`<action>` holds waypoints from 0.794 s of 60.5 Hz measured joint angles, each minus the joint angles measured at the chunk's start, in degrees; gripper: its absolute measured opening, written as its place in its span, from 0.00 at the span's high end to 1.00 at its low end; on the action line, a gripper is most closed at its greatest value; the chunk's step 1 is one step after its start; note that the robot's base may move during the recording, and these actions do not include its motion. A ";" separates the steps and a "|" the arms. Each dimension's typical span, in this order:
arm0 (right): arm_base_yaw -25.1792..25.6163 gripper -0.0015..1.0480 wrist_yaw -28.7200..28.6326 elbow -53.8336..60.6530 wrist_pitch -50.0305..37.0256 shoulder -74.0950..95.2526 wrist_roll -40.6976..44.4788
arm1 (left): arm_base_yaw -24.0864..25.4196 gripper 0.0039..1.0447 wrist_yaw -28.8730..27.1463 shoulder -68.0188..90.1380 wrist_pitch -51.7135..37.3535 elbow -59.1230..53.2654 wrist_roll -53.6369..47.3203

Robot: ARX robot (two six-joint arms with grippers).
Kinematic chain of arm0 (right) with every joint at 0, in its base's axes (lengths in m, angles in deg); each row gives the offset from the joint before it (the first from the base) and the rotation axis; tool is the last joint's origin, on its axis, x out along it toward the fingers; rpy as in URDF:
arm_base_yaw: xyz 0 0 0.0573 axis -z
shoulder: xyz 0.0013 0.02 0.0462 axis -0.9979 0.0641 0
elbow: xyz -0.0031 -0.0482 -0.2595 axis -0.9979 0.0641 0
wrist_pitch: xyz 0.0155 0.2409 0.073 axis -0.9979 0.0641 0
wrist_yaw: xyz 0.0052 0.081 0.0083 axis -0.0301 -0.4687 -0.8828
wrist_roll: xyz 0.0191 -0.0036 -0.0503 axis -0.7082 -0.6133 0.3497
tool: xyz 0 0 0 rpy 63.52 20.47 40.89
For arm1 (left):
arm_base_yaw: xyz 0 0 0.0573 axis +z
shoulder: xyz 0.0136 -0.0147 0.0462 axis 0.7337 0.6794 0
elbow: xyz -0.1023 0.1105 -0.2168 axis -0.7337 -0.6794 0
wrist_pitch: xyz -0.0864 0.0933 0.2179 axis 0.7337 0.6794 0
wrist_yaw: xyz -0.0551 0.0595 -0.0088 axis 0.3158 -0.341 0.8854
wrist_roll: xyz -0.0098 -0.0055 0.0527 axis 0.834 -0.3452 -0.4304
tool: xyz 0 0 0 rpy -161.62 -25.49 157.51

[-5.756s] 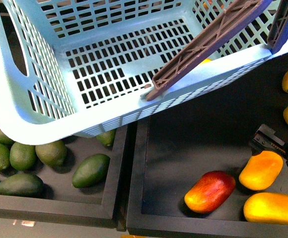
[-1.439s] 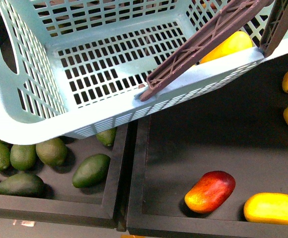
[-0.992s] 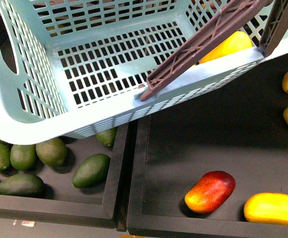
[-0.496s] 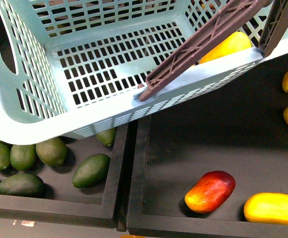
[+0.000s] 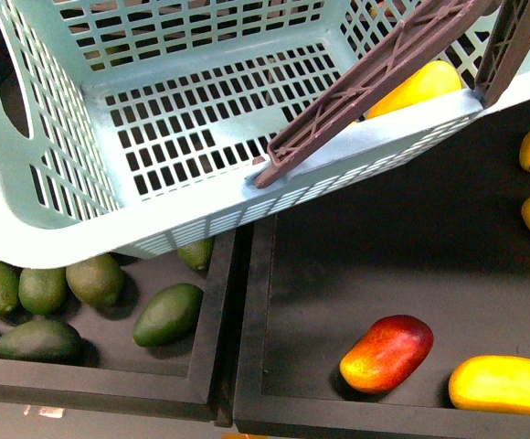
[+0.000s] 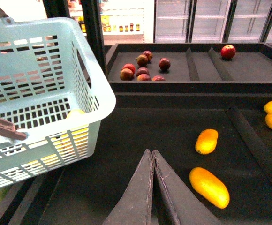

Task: Pick lemon and mango into basket

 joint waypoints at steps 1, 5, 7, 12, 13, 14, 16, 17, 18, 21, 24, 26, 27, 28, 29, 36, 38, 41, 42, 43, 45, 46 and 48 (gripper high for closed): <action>0.00 0.94 -0.02 0.00 0.00 0.00 -0.02 | 0.00 0.85 0.00 0.00 0.00 0.00 0.00; 0.00 0.84 -0.02 0.00 0.02 0.00 0.00 | 0.00 0.85 -0.02 0.00 0.00 0.00 -0.07; 0.00 0.78 0.00 0.00 0.00 -0.02 0.00 | 0.00 0.85 -0.04 0.00 0.00 0.00 -0.07; 0.00 0.64 0.00 0.00 0.02 -0.04 0.00 | 0.00 0.85 0.00 0.00 0.00 0.00 -0.04; 0.00 0.61 0.00 0.00 0.02 -0.04 0.00 | 0.00 0.85 0.00 0.00 0.00 0.00 -0.04; 0.00 0.57 0.00 0.00 0.02 -0.04 0.00 | 0.00 0.85 0.00 0.00 0.00 0.00 -0.04; 0.00 0.53 0.00 0.00 0.02 -0.04 0.00 | 0.00 0.85 0.02 0.00 0.00 0.00 -0.04; 0.00 0.49 0.00 0.00 0.02 -0.04 0.00 | 0.00 0.85 0.00 0.00 0.00 0.00 -0.04; 0.00 0.46 0.00 0.00 0.02 -0.04 0.00 | 0.00 0.85 0.00 0.00 0.00 0.00 -0.02; 0.00 0.39 0.00 0.00 0.02 -0.04 0.00 | 0.00 0.85 0.00 0.00 0.00 0.00 -0.04; 0.00 0.31 -0.02 0.00 0.02 -0.04 0.00 | 0.00 0.85 0.00 0.00 0.00 0.00 -0.04; 0.00 0.26 0.00 0.00 0.00 -0.04 0.00 | 0.00 0.85 0.02 0.00 0.00 0.00 -0.02; -0.02 0.23 0.04 0.00 0.02 -0.04 0.00 | 0.00 0.85 -0.02 0.00 0.00 0.00 0.02; -0.02 0.21 0.13 0.00 0.02 -0.04 -0.02 | 0.00 0.85 -0.02 0.00 0.00 0.00 0.02; -0.02 0.18 0.15 0.00 0.02 -0.04 -0.02 | 0.00 0.85 -0.04 0.00 0.00 0.00 0.00; -0.02 0.08 0.17 0.00 0.11 -0.07 -0.02 | -0.63 0.85 0.22 0.00 0.00 0.00 -0.15; 0.00 0.09 0.15 0.00 0.11 -0.11 0.00 | -0.72 0.85 0.72 0.00 0.00 0.00 -0.02; 0.00 0.09 0.15 0.00 0.11 -0.09 -0.02 | -0.74 0.85 1.42 0.00 0.00 0.00 0.37; 0.00 0.08 0.15 0.00 0.11 -0.09 -0.02 | -0.74 0.85 1.53 0.00 0.00 0.00 0.46; -0.02 0.08 0.13 0.00 0.11 -0.09 -0.02 | -0.72 0.85 1.57 0.02 0.00 0.00 0.68; -0.02 0.08 0.20 0.00 0.13 -0.11 -0.02 | -0.72 0.85 1.49 0.07 0.00 0.00 0.83; -0.02 0.08 0.20 0.00 0.11 -0.13 -0.02 | -0.72 0.85 1.40 0.07 0.00 0.00 0.85; -0.02 0.08 0.11 0.00 0.11 -0.13 0.00 | -0.72 0.85 1.16 0.07 0.00 0.00 0.81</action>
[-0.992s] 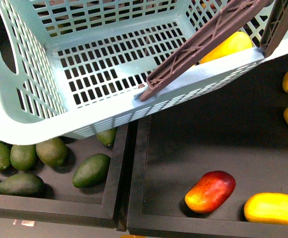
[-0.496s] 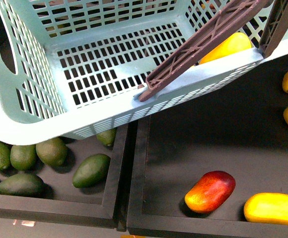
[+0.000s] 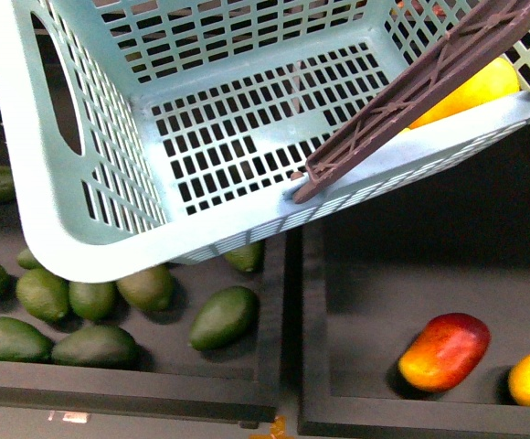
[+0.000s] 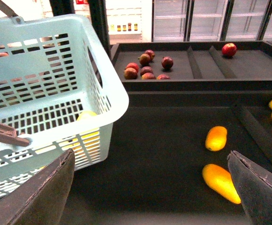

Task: Pick lemon and mango into basket

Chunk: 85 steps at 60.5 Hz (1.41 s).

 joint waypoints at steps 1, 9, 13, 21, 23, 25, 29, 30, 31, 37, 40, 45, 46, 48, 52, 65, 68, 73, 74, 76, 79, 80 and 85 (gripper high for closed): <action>0.00 0.08 0.02 0.00 0.02 0.02 -0.02 | 0.00 0.85 -0.20 0.00 0.00 0.00 -0.11; 0.00 0.08 0.00 0.00 0.04 0.02 0.00 | 0.28 0.85 -0.81 0.02 0.02 -0.04 -0.33; 0.00 0.08 0.02 0.00 0.02 -0.07 -0.02 | 0.44 0.85 -1.16 0.02 0.02 -0.07 -0.33; 0.00 0.08 0.07 0.00 0.00 -0.02 0.00 | 0.68 0.85 -1.79 0.02 0.04 -0.09 -0.85; 0.00 0.08 0.00 0.00 0.07 -0.07 -0.02 | 0.68 0.85 -1.57 0.02 0.04 -0.09 -0.85; 0.00 0.08 -0.02 0.00 0.04 -0.02 0.02 | 0.68 0.85 -1.55 0.02 0.04 -0.09 -0.90; 0.00 0.08 -0.02 0.00 0.04 -0.09 0.02 | 0.66 0.85 -1.22 0.02 0.04 -0.09 -0.81; 0.00 0.08 -0.02 0.00 0.04 -0.09 0.00 | 0.66 0.85 -0.96 0.02 0.04 -0.09 -0.74; 0.00 0.08 0.00 0.00 0.04 -0.07 0.00 | 0.66 0.85 -0.87 0.02 0.04 -0.09 -0.74; 0.00 0.08 -0.02 0.00 0.07 -0.11 0.00 | 0.66 0.85 -0.74 0.02 0.04 -0.09 -0.63; 0.00 0.08 0.00 0.00 0.04 -0.04 0.02 | 0.66 0.85 -0.70 0.02 0.04 -0.09 -0.66; 0.02 0.08 -0.04 0.00 0.04 -0.07 0.00 | 0.66 0.85 -0.98 0.02 0.04 -0.09 -0.68; 0.02 0.08 -0.04 0.00 0.04 -0.11 0.02 | 0.66 0.85 -1.09 0.02 0.04 -0.09 -0.68; 0.02 0.08 0.04 0.00 0.07 -0.09 0.00 | 0.68 0.85 -1.07 0.02 0.04 -0.09 -0.68; 0.02 0.08 -0.09 0.00 0.09 -0.02 0.00 | 0.68 0.85 -1.46 0.02 0.04 -0.09 -0.74; 0.02 0.08 0.02 0.00 0.09 -0.04 -0.04 | 0.66 0.85 -1.07 0.02 0.04 -0.09 -0.72; 0.02 0.08 -0.09 0.00 0.07 -0.07 0.02 | 0.66 0.85 -0.92 0.02 0.04 -0.09 -0.66; 0.02 0.08 0.02 0.00 0.11 -0.07 0.02 | 0.66 0.85 -1.07 0.02 0.07 -0.09 -0.81; 0.02 0.08 0.00 0.00 0.07 -0.07 0.02 | 0.66 0.85 -1.07 0.02 0.07 -0.09 -0.81; 0.09 0.08 -0.57 0.02 0.07 -0.07 0.02 | 0.74 0.85 -0.98 0.02 0.07 -0.09 -0.87; 0.11 0.08 -0.66 0.02 0.07 -0.04 0.04 | 1.27 0.85 -1.27 0.02 0.09 -0.09 -0.83; 0.11 0.08 -0.63 0.02 0.07 -0.07 0.04 | 1.55 0.85 -1.73 0.02 0.11 -0.09 -0.70; 0.11 0.08 -0.46 0.02 0.07 -0.04 0.04 | 1.79 0.85 -3.37 0.00 0.11 -0.09 -1.31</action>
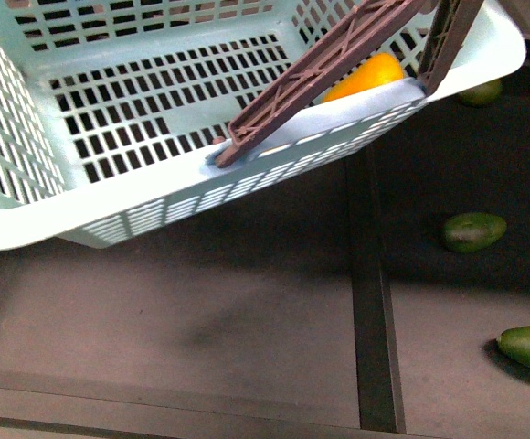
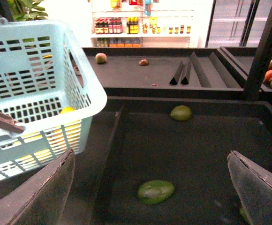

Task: Pick lemon and mango into basket

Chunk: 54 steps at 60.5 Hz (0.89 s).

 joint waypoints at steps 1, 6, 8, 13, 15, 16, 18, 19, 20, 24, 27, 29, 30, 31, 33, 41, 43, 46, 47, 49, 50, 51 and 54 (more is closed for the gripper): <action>0.00 0.08 0.02 0.00 0.00 0.00 0.00 | -0.11 0.85 -1.05 0.00 0.00 0.00 0.02; 0.00 0.08 0.07 0.00 0.00 -0.02 0.00 | -2.16 0.85 -18.27 0.44 -0.04 0.04 4.79; 0.00 0.08 0.02 0.00 0.00 0.00 0.00 | -2.75 0.85 -26.60 1.16 -0.63 -0.07 8.76; 0.00 0.08 0.07 0.00 0.00 -0.02 0.00 | -2.08 0.85 -36.87 2.08 -3.04 -1.09 12.61; 0.00 0.08 0.20 0.00 0.00 -0.02 -0.02 | -1.29 0.85 -38.58 2.36 -4.20 -1.57 13.38; 0.00 0.08 0.33 0.00 0.00 -0.02 -0.02 | -0.72 0.85 -39.32 2.62 -5.01 -1.95 13.66; 0.00 0.08 0.46 0.00 0.00 -0.02 -0.02 | 0.22 0.85 -39.78 2.99 -6.23 -2.58 14.14; 0.00 0.08 0.50 0.00 0.00 -0.02 -0.02 | 0.81 0.85 -39.82 3.28 -6.91 -2.95 14.43; 0.00 0.08 0.50 0.00 0.00 -0.02 -0.02 | 1.11 0.85 -39.80 3.43 -7.19 -3.15 14.69; 0.00 0.08 0.46 0.00 0.00 -0.02 -0.02 | 3.15 0.85 -38.23 5.07 -9.31 -4.57 16.98; 0.00 0.08 0.37 0.00 0.00 -0.02 -0.02 | 4.55 0.85 -36.35 6.80 -10.49 -5.22 19.26; 0.00 0.08 0.26 0.00 0.00 -0.02 -0.02 | 5.42 0.85 -35.41 8.17 -11.15 -5.40 20.61; 0.00 0.08 0.28 0.00 0.00 -0.02 0.00 | 5.99 0.85 -34.38 9.18 -11.56 -5.44 21.97; 0.00 0.08 0.26 0.00 0.00 -0.02 0.00 | 6.58 0.85 -33.59 10.21 -12.04 -5.44 23.02; 0.00 0.08 0.28 0.00 0.00 -0.02 -0.02 | 7.67 0.85 -32.15 12.26 -12.76 -5.42 24.79; 0.00 0.08 0.33 0.00 0.00 -0.02 -0.02 | 10.62 0.85 -27.50 18.69 -12.87 -3.17 28.72; 0.00 0.08 0.33 0.00 0.00 -0.02 -0.02 | 11.15 0.85 -26.18 20.09 -12.48 -1.88 29.22; 0.00 0.08 0.33 0.00 0.00 -0.02 -0.02 | 11.96 0.85 -24.15 22.16 -11.80 0.33 30.21; 0.00 0.08 0.31 0.00 0.00 -0.02 -0.02 | 12.28 0.85 -23.56 22.88 -11.50 1.29 30.51; 0.00 0.08 0.31 0.00 0.00 -0.02 -0.02 | 12.79 0.85 -22.18 23.80 -11.26 2.51 31.04; 0.00 0.08 0.31 0.00 0.00 -0.02 -0.02 | 13.11 0.85 -21.44 24.26 -11.23 3.21 31.39; 0.00 0.08 0.28 0.00 0.00 -0.02 -0.02 | 13.44 0.85 -20.92 24.83 -11.23 3.85 31.67; 0.00 0.08 0.28 0.00 0.00 -0.02 -0.02 | 14.25 0.85 -19.91 25.62 -11.41 4.92 32.20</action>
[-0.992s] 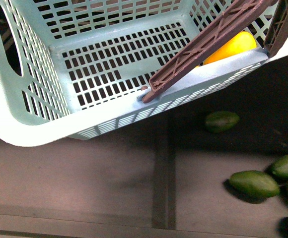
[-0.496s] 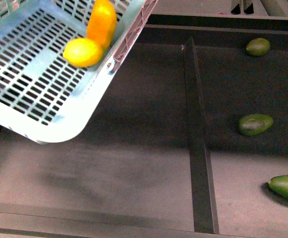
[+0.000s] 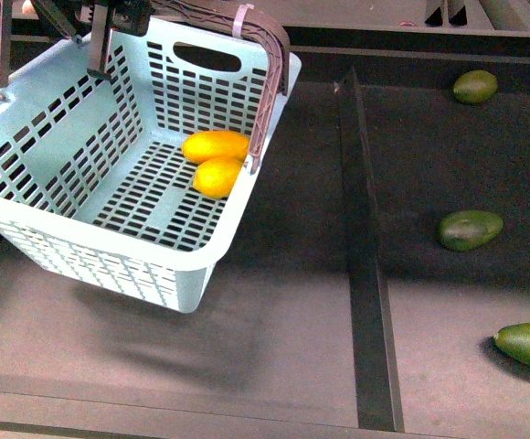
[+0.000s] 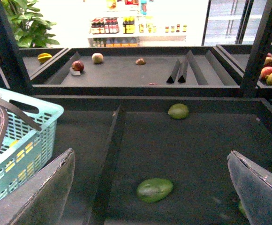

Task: Pick lemon and mango into basket

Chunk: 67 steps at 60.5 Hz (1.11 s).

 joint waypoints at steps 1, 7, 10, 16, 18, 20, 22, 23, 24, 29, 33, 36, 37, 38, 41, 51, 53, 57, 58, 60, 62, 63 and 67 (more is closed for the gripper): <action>0.00 0.08 0.00 0.00 0.00 0.02 0.00 | 0.13 0.85 0.20 0.11 -0.13 0.11 0.09; 0.00 0.08 0.02 0.00 0.00 0.00 0.00 | 1.25 0.85 1.31 1.49 -1.27 1.09 0.63; 0.00 0.08 0.02 0.00 0.00 0.00 0.00 | 1.55 0.85 2.27 2.03 -1.53 1.33 0.63; 0.00 0.08 0.02 0.00 0.00 0.00 0.00 | 2.12 0.85 4.79 3.32 -1.99 1.49 0.66; 0.00 0.08 0.02 0.00 0.00 0.00 0.00 | 2.23 0.85 5.57 3.65 -2.01 1.49 0.74; 0.00 0.08 0.02 0.00 0.00 0.00 0.00 | 2.32 0.85 5.90 3.89 -2.21 1.49 1.09; 0.00 0.08 0.02 0.00 0.00 0.00 0.00 | 2.64 0.85 6.60 4.02 -2.99 1.49 1.05; 0.00 0.08 0.04 0.00 0.00 0.00 0.00 | 2.71 0.85 6.75 4.07 -3.28 1.49 0.94; 0.00 0.08 0.02 0.00 0.00 0.00 0.00 | 2.78 0.85 6.99 4.20 -3.61 1.49 0.74; 0.00 0.08 0.02 0.00 0.00 0.00 0.00 | 3.19 0.85 7.82 4.55 -4.74 1.40 0.50; 0.00 0.08 0.02 0.00 0.00 0.00 0.00 | 3.43 0.75 8.22 4.55 -5.33 0.81 0.28; 0.00 0.08 0.02 0.00 0.00 0.00 0.00 | 3.52 0.65 7.96 4.52 -5.99 -0.24 0.04; 0.00 0.08 0.02 0.00 0.00 0.00 0.02 | 3.54 0.64 7.89 4.48 -6.01 -0.39 0.00; 0.00 0.08 0.02 0.00 0.00 0.00 0.00 | 3.56 0.60 7.78 4.35 -6.21 -0.79 -0.07; 0.00 0.08 0.02 0.00 0.00 0.00 0.00 | 3.72 0.52 7.80 3.87 -6.93 -1.75 -0.31; 0.00 0.08 0.02 0.00 0.00 0.00 0.00 | 3.82 0.22 6.47 -1.97 -7.28 -6.69 -0.42; 0.00 0.08 0.02 0.00 0.00 0.00 0.00 | 4.00 0.13 5.73 -4.59 -7.21 -8.57 -0.44; 0.00 0.08 0.02 0.00 0.00 0.00 0.00 | 4.48 0.05 4.20 -8.57 -6.84 -11.34 -0.50; 0.00 0.08 0.02 0.00 0.00 0.00 0.00 | 4.63 0.06 3.78 -9.77 -6.40 -12.15 -0.48; 0.00 0.08 0.02 0.00 0.00 0.00 0.02 | 4.87 0.07 2.80 -11.58 -5.70 -13.40 -0.52; 0.00 0.08 0.02 0.00 0.00 0.00 0.00 | 5.14 0.07 1.77 -13.97 -4.61 -15.06 -0.72; 0.00 0.08 0.02 0.00 0.00 0.00 0.00 | 5.29 0.06 1.25 -15.15 -3.96 -15.85 -0.94; 0.00 0.08 0.02 0.00 0.00 0.00 0.00 | 5.40 0.06 -1.53 -19.45 -0.52 -18.49 -2.71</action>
